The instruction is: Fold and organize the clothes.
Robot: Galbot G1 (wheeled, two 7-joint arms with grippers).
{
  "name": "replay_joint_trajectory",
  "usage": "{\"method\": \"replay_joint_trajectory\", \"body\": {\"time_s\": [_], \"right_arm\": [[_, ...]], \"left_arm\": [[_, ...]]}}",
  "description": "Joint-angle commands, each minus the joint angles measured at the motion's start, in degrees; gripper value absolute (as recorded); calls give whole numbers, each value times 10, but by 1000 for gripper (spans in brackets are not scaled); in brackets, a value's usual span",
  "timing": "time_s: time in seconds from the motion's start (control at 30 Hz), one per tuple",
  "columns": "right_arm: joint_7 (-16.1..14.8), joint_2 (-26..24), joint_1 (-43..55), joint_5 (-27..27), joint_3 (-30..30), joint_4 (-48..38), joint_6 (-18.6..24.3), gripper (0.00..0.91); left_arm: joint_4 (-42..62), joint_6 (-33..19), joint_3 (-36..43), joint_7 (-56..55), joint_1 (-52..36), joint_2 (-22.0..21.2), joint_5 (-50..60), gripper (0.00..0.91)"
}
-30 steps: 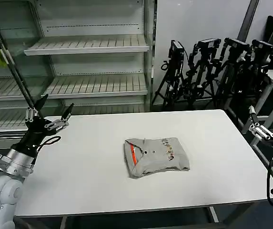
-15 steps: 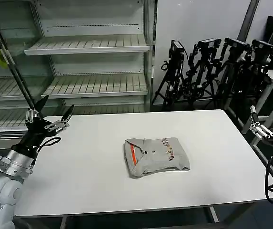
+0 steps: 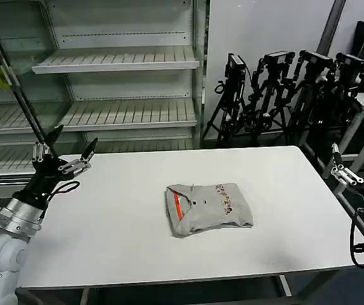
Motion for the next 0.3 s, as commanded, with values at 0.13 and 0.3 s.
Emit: {"method": "replay_joint_trajectory", "body": {"time_s": [0.13,0.3], "right_arm": [[-4,2,3,-11,-1,-6,3,907],[-4,2,2,-11,-3,-5,3,907]], "left_arm": [[-3,0,-7,-2,3,2,-2,907],[-5,0,-8,-3,4,0,-3,907]]}}
